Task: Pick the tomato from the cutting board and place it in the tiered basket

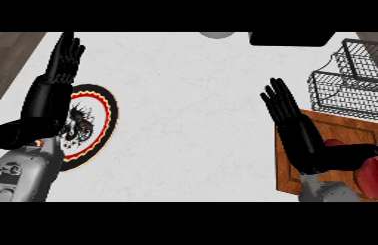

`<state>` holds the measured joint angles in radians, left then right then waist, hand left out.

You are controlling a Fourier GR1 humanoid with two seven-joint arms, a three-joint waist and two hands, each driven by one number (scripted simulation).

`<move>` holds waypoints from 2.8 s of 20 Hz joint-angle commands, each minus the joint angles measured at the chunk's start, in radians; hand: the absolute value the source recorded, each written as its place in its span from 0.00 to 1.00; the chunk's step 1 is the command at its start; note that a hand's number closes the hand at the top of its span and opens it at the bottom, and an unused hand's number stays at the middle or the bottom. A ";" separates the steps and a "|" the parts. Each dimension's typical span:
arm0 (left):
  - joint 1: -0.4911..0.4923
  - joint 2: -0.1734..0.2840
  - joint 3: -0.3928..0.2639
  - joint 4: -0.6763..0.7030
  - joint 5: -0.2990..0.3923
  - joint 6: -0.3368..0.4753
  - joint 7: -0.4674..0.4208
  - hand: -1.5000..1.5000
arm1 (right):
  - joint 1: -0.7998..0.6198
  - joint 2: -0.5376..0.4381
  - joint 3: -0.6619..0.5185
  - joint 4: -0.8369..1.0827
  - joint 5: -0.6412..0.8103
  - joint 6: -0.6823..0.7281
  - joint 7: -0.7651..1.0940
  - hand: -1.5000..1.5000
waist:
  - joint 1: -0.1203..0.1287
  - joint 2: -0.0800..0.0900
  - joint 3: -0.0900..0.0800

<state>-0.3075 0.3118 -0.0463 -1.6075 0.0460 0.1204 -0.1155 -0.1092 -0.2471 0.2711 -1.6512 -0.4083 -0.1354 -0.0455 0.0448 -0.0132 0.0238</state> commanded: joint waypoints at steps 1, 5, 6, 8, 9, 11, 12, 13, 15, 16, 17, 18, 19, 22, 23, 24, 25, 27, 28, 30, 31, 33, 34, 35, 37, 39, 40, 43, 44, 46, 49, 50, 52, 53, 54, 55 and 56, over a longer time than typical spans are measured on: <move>0.004 0.012 0.023 -0.022 -0.026 0.027 0.051 0.50 | 0.014 -0.067 -0.119 -0.006 -0.110 0.140 -0.054 1.00 | -0.044 0.012 -0.023; 0.134 -0.062 -0.016 0.048 -0.043 0.090 0.086 0.50 | 0.012 -0.198 -0.435 -0.012 -0.344 0.266 -0.125 1.00 | -0.080 0.013 -0.016; 0.147 -0.062 -0.010 0.051 -0.038 0.093 0.095 0.50 | -0.018 -0.219 -0.507 0.014 -0.386 0.281 -0.142 1.00 | -0.076 0.014 -0.014; 0.149 -0.102 -0.033 0.068 -0.026 0.097 0.107 0.50 | 0.063 -0.294 -0.516 0.164 -0.206 0.128 -0.085 1.00 | -0.082 0.040 -0.021; 0.144 -0.112 -0.054 0.074 -0.033 0.092 0.119 0.50 | 0.068 -0.251 -0.559 0.217 -0.447 0.298 -0.044 0.00 | -0.070 0.026 -0.017; 0.148 -0.120 -0.063 0.072 -0.039 0.100 0.133 0.50 | 0.059 -0.184 -0.514 0.186 -0.648 0.488 0.013 0.00 | -0.073 0.018 -0.014; 0.151 -0.146 -0.086 0.071 -0.048 0.111 0.127 0.50 | 0.069 -0.211 -0.519 0.228 -0.671 0.581 0.013 0.00 | -0.066 0.020 -0.014; 0.163 -0.139 -0.082 0.039 -0.054 0.125 0.156 0.50 | 0.110 -0.247 -0.556 0.258 -0.707 0.675 0.008 0.00 | -0.064 0.013 -0.014; 0.148 -0.130 -0.072 0.045 -0.061 0.128 0.155 0.50 | 0.163 -0.315 -0.597 0.312 -0.741 0.872 -0.003 0.00 | -0.071 0.013 -0.016; 0.206 -0.150 -0.101 0.052 -0.074 0.131 0.132 0.50 | 0.157 -0.359 -0.651 0.341 -0.771 0.927 -0.014 0.00 | -0.063 0.013 -0.018; 0.147 -0.145 -0.087 0.046 -0.075 0.140 0.165 0.50 | 0.196 -0.395 -0.673 0.390 -0.751 1.018 -0.028 0.00 | -0.071 0.014 -0.017; 0.168 -0.163 -0.097 0.066 -0.075 0.138 0.127 0.50 | 0.164 -0.461 -0.708 0.425 -0.765 1.047 -0.009 0.00 | -0.061 0.016 -0.020; 0.172 -0.164 -0.101 0.045 -0.085 0.151 0.145 0.50 | 0.175 -0.499 -0.723 0.449 -0.733 1.093 -0.012 0.00 | -0.056 0.014 -0.020; 0.158 -0.156 -0.093 0.067 -0.079 0.140 0.153 0.50 | 0.167 -0.654 -0.808 0.412 -0.542 1.103 -0.046 0.00 | -0.068 0.015 -0.021; 0.177 -0.147 -0.089 0.065 -0.079 0.134 0.121 0.50 | 0.170 -0.680 -0.825 0.393 -0.459 1.121 -0.063 0.00 | -0.063 0.015 -0.022; 0.161 -0.155 -0.092 0.059 -0.089 0.150 0.152 0.50 | 0.180 -0.690 -0.827 0.354 -0.372 1.138 -0.074 0.00 | -0.067 0.013 -0.021; 0.171 -0.165 -0.102 0.057 -0.087 0.151 0.154 0.50 | 0.206 -0.707 -0.856 0.315 -0.320 1.176 -0.098 0.00 | -0.085 0.008 -0.020; 0.156 -0.144 -0.081 0.053 -0.084 0.145 0.163 0.50 | 0.182 -0.765 -0.883 0.213 -0.206 1.130 -0.089 0.00 | -0.079 0.006 -0.022; 0.171 -0.162 -0.089 0.073 -0.084 0.151 0.135 0.50 | 0.169 -0.797 -0.903 0.169 -0.153 1.117 -0.090 0.00 | -0.080 0.008 -0.024; 0.175 -0.163 -0.100 0.051 -0.086 0.147 0.153 0.50 | 0.174 -0.797 -0.906 0.078 -0.031 1.094 -0.094 0.00 | -0.068 0.006 -0.022; 0.169 -0.156 -0.089 0.056 -0.082 0.145 0.163 0.50 | 0.173 -0.789 -0.919 0.042 0.029 1.083 -0.111 0.00 | -0.066 0.008 -0.021; 0.177 -0.172 -0.126 0.029 -0.107 0.154 0.161 0.50 | 0.168 -0.784 -0.878 -0.084 0.109 1.020 -0.068 0.00 | -0.053 0.007 -0.023; 0.166 -0.210 -0.137 0.073 -0.125 0.186 0.140 0.50 | 0.174 -0.773 -0.877 -0.108 0.162 1.023 -0.086 0.00 | -0.060 0.012 -0.023; 0.188 -0.172 -0.128 0.037 -0.113 0.153 0.157 0.50 | 0.213 -0.742 -0.882 -0.151 0.209 1.019 -0.092 0.00 | -0.060 0.008 -0.022; 0.150 -0.212 -0.134 0.109 -0.127 0.170 0.116 0.50 | 0.215 -0.731 -0.849 -0.184 0.252 1.006 -0.059 0.00 | -0.059 0.013 -0.024; 0.188 -0.181 -0.137 0.024 -0.114 0.137 0.162 0.50 | 0.214 -0.659 -0.773 -0.226 0.361 0.965 -0.072 0.00 | -0.040 0.012 -0.023; 0.151 -0.173 -0.096 0.106 -0.106 0.126 0.121 0.50 | 0.259 -0.662 -0.841 -0.246 0.337 1.021 -0.080 0.00 | -0.056 0.012 -0.024; 0.149 -0.209 -0.120 0.058 -0.126 0.146 0.171 0.50 | 0.175 -0.635 -0.755 -0.246 0.377 0.995 -0.001 0.00 | -0.044 0.013 -0.024; 0.180 -0.195 -0.100 0.055 -0.110 0.126 0.142 0.50 | 0.244 -0.612 -0.833 -0.324 0.349 1.038 -0.002 0.00 | -0.052 0.011 -0.024; 0.134 -0.211 -0.127 0.025 -0.161 0.159 0.222 0.50 | 0.207 -0.603 -0.801 -0.337 0.361 1.033 0.050 0.00 | -0.048 0.012 -0.024; 0.154 -0.213 -0.113 0.048 -0.148 0.134 0.174 0.50 | 0.204 -0.552 -0.737 -0.359 0.469 1.035 0.045 0.00 | -0.045 0.013 -0.024; 0.098 -0.224 -0.090 0.112 -0.141 0.136 0.168 0.50 | 0.219 -0.557 -0.745 -0.347 0.474 1.068 0.032 0.00 | -0.049 0.013 -0.024; 0.214 -0.239 -0.122 0.070 -0.152 0.147 0.089 0.50 | 0.217 -0.557 -0.717 -0.396 0.443 1.083 0.123 0.00 | -0.046 0.012 -0.024; 0.132 -0.226 -0.089 0.118 -0.148 0.135 0.119 0.50 | 0.207 -0.548 -0.705 -0.407 0.459 1.081 0.161 0.00 | -0.048 0.013 -0.024; 0.136 -0.227 -0.067 0.154 -0.129 0.128 0.089 0.50 | 0.185 -0.598 -0.721 -0.300 0.522 1.114 0.059 0.00 | -0.045 0.015 -0.024; 0.171 -0.233 -0.123 0.021 -0.168 0.140 0.189 0.50 | 0.179 -0.577 -0.723 -0.300 0.549 1.113 0.049 0.00 | -0.043 0.013 -0.023; 0.119 -0.224 -0.074 0.103 -0.143 0.125 0.162 0.50 | 0.232 -0.539 -0.714 -0.352 0.581 1.110 0.049 0.00 | -0.049 0.013 -0.024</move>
<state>-0.1632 0.0878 -0.1420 -1.5221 -0.0990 0.2547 0.0334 0.0958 -0.8186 -0.4599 -1.9875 0.0857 0.9463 0.0182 -0.0017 -0.0002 -0.0002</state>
